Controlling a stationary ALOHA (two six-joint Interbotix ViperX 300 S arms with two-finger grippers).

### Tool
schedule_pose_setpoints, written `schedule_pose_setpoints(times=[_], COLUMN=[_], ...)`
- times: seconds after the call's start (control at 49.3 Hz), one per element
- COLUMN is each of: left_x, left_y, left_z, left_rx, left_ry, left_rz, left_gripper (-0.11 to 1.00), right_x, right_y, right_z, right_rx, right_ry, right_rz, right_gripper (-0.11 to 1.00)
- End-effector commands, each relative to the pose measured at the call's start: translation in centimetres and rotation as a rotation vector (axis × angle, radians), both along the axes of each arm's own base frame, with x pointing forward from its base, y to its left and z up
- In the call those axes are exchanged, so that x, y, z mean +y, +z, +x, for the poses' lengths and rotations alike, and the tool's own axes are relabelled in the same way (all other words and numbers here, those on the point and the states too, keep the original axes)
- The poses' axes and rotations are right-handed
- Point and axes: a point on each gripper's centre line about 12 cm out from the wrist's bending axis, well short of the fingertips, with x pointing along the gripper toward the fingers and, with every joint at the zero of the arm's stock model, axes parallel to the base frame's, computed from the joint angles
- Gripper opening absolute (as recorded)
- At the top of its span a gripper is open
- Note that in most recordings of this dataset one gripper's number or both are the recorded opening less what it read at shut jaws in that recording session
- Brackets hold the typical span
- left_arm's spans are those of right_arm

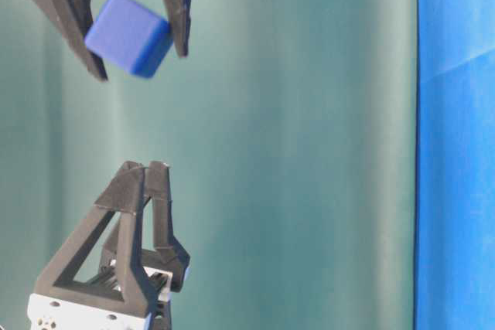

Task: Handover the blue block to the right arm after grasping it with the left arm, then place it in the designated position.
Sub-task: 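Open the left gripper and pull the cube away with the right gripper, then retract the right gripper holding the cube toward the right side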

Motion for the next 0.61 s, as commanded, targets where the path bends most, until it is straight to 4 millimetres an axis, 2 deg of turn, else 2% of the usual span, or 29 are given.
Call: schedule_pose_setpoints(times=[0.0, 0.324, 0.588], left_x=[-0.06, -0.06, -0.06], left_y=[1.2, 1.18, 1.04], left_z=[-0.2, -0.25, -0.24], left_rx=[-0.035, -0.034, -0.018], left_ry=[-0.002, -0.002, -0.002], left_rz=[0.003, 0.003, 0.005], left_gripper=[0.91, 0.91, 0.91], right_x=[0.23, 0.42, 0.31], right_y=[0.8, 0.77, 1.09], right_z=[-0.31, -0.27, -0.65], right_rx=[-0.015, -0.012, -0.02], right_ry=[0.001, -0.005, -0.077], right_rz=[0.002, 0.054, 0.397], right_gripper=[0.53, 0.53, 0.53])
